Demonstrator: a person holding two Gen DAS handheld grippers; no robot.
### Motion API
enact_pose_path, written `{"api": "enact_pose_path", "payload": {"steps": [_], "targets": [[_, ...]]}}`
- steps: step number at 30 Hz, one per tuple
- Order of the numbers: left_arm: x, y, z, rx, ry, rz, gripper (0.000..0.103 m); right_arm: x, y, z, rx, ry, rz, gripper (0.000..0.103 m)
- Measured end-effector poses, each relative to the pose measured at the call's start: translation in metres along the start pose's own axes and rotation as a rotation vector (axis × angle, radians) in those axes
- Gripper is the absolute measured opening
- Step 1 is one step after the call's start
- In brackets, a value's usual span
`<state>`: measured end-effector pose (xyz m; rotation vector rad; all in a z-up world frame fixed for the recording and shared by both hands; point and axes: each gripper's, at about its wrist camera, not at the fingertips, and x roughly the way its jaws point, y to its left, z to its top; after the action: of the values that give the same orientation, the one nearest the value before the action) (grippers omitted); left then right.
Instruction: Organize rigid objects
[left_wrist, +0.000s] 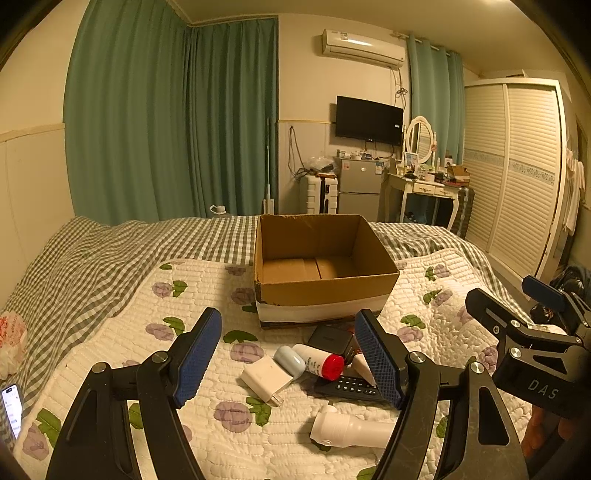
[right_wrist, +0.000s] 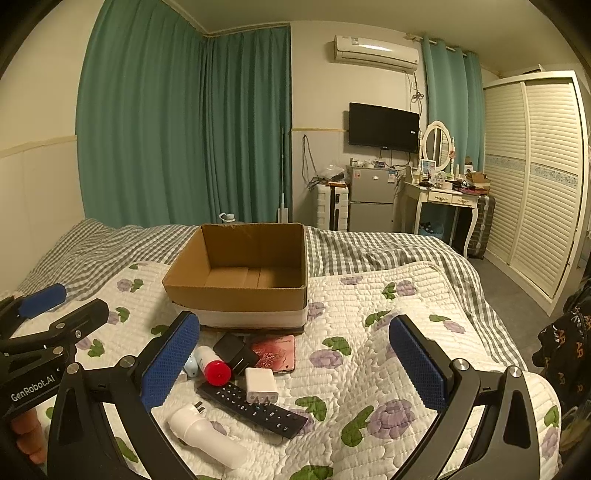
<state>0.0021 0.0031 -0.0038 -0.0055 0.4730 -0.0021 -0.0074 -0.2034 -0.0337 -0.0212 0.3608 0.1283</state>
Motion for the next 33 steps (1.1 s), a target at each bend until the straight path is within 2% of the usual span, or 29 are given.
{"api": "enact_pose_path", "payload": {"steps": [33], "targets": [[0.0007,0.0001,-0.0029,0.001,-0.002,0.006,0.077,0.0004,0.0025,-0.005,0.003,0.015,0.011,0.103]]}}
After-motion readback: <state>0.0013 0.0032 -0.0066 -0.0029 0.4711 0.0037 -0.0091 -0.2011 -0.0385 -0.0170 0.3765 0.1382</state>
